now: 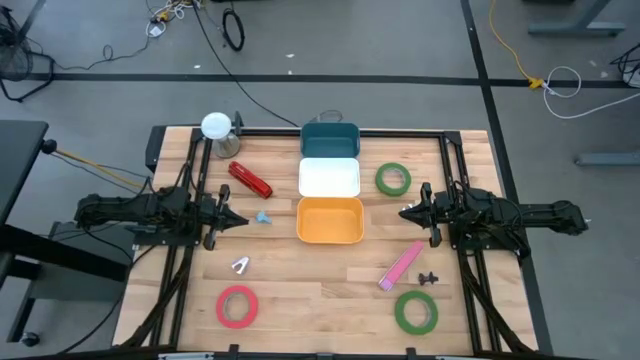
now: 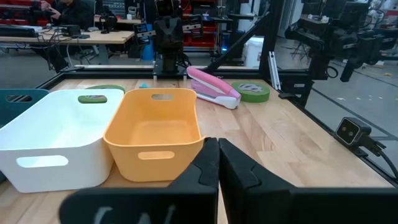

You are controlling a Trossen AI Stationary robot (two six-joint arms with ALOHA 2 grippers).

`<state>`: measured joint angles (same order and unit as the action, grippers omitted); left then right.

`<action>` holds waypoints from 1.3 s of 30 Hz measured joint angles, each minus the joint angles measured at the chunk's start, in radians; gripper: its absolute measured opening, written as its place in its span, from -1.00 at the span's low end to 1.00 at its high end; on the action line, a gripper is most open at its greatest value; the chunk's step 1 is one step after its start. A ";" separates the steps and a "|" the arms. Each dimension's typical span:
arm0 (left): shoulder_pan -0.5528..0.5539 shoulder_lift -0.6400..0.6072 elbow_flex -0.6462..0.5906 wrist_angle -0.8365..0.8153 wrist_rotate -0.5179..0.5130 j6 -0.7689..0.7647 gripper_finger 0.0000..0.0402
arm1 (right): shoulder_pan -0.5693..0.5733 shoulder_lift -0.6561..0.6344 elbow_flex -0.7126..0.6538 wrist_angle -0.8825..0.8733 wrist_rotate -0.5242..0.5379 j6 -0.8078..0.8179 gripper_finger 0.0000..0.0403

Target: Pick and place Stapler, Stapler remover, tape

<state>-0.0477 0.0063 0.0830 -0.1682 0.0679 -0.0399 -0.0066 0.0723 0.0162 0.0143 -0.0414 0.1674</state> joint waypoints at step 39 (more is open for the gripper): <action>0.000 0.000 0.000 0.000 -0.004 0.049 -0.99 | 0.000 0.000 0.000 0.000 0.000 0.000 -0.97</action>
<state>-0.0475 0.0062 0.0829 -0.1680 0.0644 0.0092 -0.0067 0.0723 0.0161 0.0143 -0.0416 0.1673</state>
